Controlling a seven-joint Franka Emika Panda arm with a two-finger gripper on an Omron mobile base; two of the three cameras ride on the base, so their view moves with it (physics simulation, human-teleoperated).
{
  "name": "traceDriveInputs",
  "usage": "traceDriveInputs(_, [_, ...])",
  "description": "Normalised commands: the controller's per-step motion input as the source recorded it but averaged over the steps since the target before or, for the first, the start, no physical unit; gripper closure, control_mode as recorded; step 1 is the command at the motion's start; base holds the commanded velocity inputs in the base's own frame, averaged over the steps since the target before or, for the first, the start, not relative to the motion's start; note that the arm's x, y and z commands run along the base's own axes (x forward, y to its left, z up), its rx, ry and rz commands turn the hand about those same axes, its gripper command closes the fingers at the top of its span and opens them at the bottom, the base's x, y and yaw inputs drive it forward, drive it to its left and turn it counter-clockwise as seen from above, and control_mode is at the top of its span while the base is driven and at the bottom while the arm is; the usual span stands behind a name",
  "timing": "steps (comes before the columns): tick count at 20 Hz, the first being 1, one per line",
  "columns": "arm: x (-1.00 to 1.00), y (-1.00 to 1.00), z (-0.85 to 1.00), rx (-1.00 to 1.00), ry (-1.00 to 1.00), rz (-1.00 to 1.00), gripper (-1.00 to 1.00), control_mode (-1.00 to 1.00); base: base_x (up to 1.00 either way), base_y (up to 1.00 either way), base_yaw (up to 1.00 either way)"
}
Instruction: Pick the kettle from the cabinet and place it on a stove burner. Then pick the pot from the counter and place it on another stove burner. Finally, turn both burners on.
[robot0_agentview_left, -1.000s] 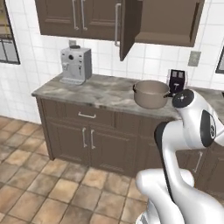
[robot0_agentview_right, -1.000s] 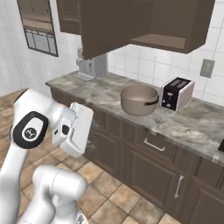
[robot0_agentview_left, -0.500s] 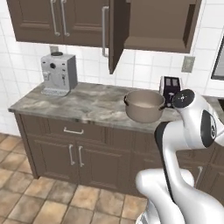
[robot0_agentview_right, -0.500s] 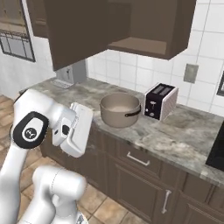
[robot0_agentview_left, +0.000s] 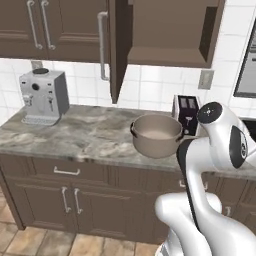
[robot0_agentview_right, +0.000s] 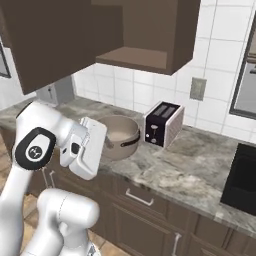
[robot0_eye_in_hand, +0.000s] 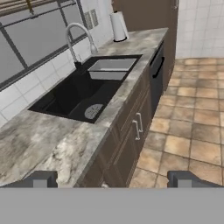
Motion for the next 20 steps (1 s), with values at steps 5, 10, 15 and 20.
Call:
traceDriveInputs(5, [0.00, 0.00, 0.00, 0.00, 0.00, 0.00, -1.00, 1.00, 0.58, 0.15, -0.25])
traceDriveInputs(10, [0.00, 0.00, 0.00, 0.00, 0.00, 0.00, -1.00, 1.00, 0.53, 0.19, -0.25])
traceDriveInputs(15, [0.00, 0.00, 0.00, 0.00, 0.00, 0.00, -1.00, 1.00, 0.48, 0.19, -0.24])
traceDriveInputs(20, [0.00, 0.00, 0.00, 0.00, 0.00, 0.00, -1.00, 1.00, 0.47, 0.32, -0.23])
